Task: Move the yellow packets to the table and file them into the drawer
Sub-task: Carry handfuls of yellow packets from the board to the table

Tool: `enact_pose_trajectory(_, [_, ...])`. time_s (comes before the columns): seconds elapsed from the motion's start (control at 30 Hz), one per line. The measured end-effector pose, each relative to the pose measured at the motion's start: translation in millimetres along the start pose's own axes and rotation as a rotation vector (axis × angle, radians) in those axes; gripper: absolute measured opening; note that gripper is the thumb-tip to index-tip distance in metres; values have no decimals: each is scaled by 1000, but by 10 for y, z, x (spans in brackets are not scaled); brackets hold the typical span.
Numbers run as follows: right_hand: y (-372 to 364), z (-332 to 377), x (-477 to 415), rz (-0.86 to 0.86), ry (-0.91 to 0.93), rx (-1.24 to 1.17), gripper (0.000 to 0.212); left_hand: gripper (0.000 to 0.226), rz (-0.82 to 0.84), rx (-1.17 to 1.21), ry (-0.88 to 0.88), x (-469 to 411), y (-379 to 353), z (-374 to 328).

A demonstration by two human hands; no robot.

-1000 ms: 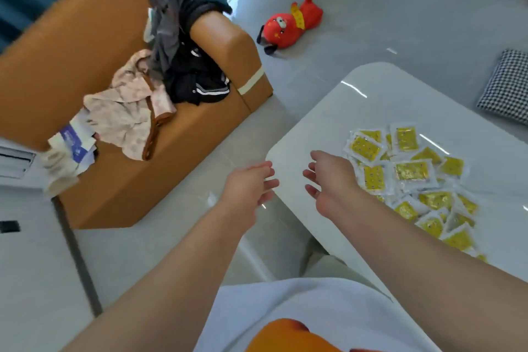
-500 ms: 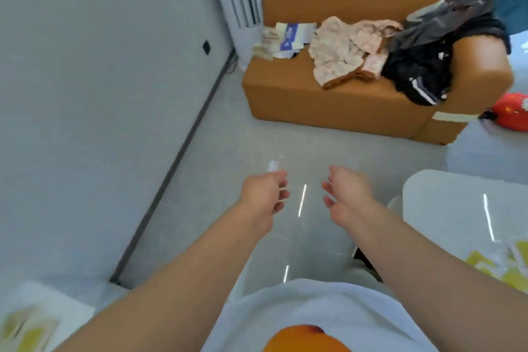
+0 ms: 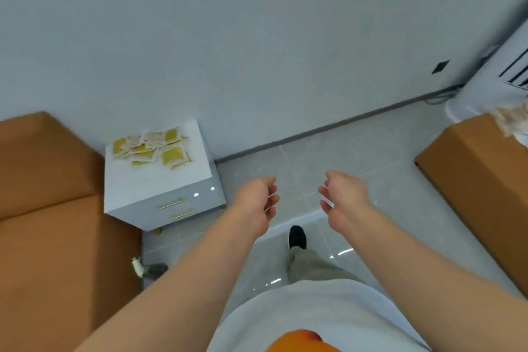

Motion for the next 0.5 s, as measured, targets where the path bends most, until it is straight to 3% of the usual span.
enact_pose_trajectory(0.2, [-1206,2,-218,160,-54,124,13,5,-126,254,18,-409,894,-519])
enact_pose_trajectory(0.5, [-2864,263,-873,310,-139,272,12,8,-248,491,102,-1072,1581,-1520])
Point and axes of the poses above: each hand's wrist, its own x-axis away from the middle knuckle, its own y-axis out of the back of the hand, z = x × y, the point moved 9 cm from there along -x, towards the middle knuckle, and after that the axes turned 9 degrees about y, right-handed, at the moved point
